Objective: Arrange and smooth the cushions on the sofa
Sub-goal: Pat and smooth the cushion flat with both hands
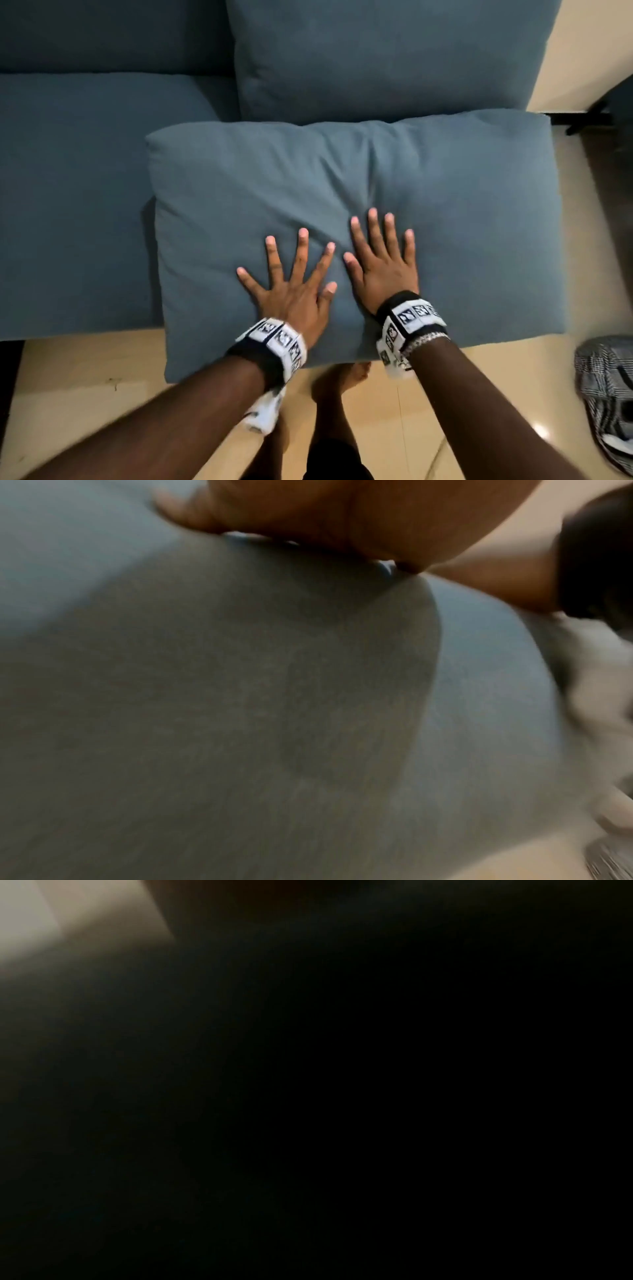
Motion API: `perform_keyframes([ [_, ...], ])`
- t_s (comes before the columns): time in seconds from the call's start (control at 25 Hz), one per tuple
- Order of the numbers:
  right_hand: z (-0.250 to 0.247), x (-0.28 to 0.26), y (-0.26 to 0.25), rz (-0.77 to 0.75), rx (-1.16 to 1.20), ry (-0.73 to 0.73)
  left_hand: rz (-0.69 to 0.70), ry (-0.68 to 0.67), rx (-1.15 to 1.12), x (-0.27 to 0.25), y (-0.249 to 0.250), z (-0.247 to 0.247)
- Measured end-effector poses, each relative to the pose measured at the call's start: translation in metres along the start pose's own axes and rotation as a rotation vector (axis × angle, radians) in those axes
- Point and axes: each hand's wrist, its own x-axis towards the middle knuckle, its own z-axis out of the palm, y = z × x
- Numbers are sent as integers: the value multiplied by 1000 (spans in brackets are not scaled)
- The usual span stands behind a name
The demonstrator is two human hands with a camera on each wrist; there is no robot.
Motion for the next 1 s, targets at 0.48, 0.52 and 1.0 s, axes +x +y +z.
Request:
perform_keyframes([
  [0.48, -16, 9, 99, 54, -58, -209, -323, -247, -33, 118, 22, -14],
  [0.52, -42, 10, 99, 55, 90, -37, -342, -242, -38, 112, 24, -15],
  [1.0, -51, 2, 227, 236, 360, 381, -11, -26, -17, 89, 212, 30],
])
